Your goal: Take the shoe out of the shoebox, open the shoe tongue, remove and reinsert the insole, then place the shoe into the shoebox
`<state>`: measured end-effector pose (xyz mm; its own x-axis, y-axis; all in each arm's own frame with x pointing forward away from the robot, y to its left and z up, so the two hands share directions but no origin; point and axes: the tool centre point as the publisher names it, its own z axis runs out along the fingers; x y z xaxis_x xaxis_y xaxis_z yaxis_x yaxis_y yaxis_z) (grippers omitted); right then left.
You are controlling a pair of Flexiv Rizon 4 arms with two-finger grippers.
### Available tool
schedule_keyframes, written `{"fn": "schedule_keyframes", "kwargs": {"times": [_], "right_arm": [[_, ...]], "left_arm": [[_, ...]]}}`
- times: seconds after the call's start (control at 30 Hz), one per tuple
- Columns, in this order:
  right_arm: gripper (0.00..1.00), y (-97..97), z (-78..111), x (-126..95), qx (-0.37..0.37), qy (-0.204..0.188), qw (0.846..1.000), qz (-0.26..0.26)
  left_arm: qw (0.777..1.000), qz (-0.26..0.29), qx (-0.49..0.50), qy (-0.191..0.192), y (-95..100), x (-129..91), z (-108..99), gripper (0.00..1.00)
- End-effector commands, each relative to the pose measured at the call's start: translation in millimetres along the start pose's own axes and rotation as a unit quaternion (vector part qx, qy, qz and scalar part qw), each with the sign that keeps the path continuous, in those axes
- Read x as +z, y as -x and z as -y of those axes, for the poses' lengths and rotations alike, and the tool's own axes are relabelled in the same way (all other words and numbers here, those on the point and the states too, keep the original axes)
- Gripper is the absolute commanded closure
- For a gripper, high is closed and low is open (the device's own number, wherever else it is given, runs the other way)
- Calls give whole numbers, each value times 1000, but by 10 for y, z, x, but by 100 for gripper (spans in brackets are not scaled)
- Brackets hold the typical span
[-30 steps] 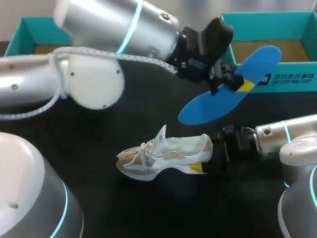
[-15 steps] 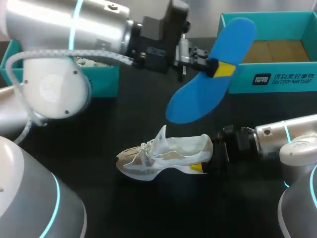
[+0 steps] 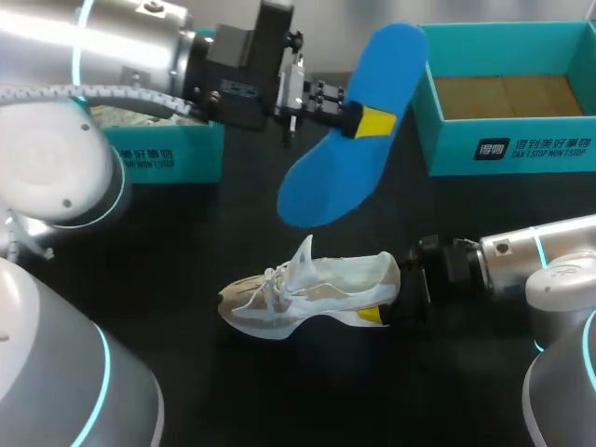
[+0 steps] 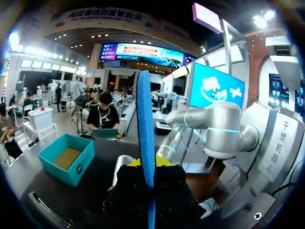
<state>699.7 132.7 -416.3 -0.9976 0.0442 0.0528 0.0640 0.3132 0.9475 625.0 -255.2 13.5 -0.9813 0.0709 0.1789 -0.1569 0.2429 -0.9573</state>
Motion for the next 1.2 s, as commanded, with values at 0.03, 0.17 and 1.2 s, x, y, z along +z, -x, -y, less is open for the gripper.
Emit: {"fn": "schedule_keyframes", "kwargs": {"times": [0.03, 0.17, 1.2], "right_arm": [[100, -7, 4, 12, 1, -2, 1000, 0], [100, -7, 4, 12, 1, -2, 1000, 0], [100, -7, 4, 12, 1, -2, 1000, 0]], "left_arm": [[1000, 10, -18, -18, -95, -255, 8, 100], [998, 6, -47, -37, -131, -401, 51, 100], [992, -9, -96, -86, -415, -664, 156, 100]]}}
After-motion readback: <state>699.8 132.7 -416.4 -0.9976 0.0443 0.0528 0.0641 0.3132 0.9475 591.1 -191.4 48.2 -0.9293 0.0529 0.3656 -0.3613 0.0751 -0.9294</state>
